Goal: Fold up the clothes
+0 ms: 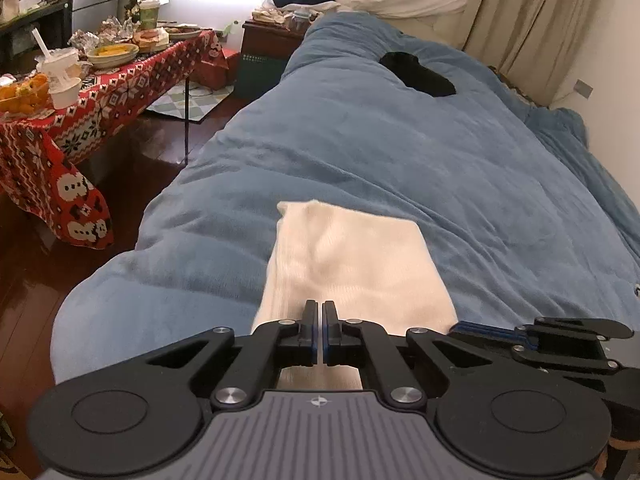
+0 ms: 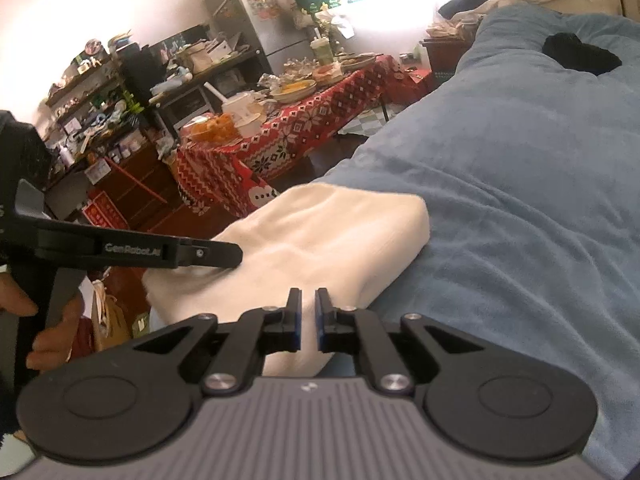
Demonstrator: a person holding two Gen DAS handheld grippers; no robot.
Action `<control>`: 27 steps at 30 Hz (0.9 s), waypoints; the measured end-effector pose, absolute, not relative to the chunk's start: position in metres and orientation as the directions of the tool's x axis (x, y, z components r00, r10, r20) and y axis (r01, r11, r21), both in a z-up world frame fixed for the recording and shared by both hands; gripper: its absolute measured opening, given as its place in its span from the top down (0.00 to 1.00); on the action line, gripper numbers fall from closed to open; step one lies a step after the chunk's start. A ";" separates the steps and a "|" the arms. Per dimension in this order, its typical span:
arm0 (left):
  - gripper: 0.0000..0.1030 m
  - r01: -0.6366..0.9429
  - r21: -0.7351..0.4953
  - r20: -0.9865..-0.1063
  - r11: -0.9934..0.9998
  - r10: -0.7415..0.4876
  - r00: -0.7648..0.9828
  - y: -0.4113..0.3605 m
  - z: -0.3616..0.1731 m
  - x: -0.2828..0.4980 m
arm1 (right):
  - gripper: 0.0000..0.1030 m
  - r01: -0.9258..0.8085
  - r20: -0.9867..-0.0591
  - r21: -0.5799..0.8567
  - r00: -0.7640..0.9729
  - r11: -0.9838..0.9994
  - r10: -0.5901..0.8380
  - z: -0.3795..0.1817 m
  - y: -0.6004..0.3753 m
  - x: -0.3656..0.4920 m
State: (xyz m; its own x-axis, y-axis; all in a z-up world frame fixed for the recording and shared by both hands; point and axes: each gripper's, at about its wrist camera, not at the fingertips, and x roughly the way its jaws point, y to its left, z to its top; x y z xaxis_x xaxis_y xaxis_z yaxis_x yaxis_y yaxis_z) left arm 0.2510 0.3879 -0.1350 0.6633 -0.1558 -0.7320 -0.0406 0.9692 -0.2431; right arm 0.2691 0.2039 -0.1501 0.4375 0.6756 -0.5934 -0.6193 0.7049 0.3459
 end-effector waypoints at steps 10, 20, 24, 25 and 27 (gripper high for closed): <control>0.97 -0.031 -0.238 -0.767 0.971 -0.168 0.620 0.386 -0.147 0.300 | 1.00 -0.572 -0.616 0.355 0.453 0.740 0.645 -0.171 0.226 0.332; 0.97 -0.070 -0.207 -0.801 0.976 -0.128 0.585 0.388 -0.146 0.333 | 1.00 -0.497 -0.639 0.381 0.468 0.779 0.611 -0.191 0.240 0.390; 0.97 -0.079 -0.183 -0.822 0.980 -0.109 0.558 0.387 -0.144 0.339 | 1.00 -0.478 -0.651 0.346 0.497 0.807 0.574 -0.193 0.246 0.398; 0.97 -0.076 -0.181 -0.823 0.980 -0.109 0.558 0.386 -0.143 0.337 | 1.00 -0.467 -0.651 0.364 0.491 0.806 0.579 -0.193 0.245 0.398; 0.96 -0.071 -0.180 -0.821 0.981 -0.110 0.560 0.387 -0.142 0.329 | 0.99 -0.476 -0.649 0.369 0.483 0.798 0.588 -0.192 0.244 0.390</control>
State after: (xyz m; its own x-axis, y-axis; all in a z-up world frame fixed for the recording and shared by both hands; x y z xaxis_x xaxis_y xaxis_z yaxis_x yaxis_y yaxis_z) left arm 0.3293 0.3869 -0.1421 0.5600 -0.1100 -0.8212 -0.0706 0.9812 -0.1796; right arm 0.3898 0.2441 -0.1923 0.4832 0.5880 -0.6487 -0.4760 0.7983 0.3690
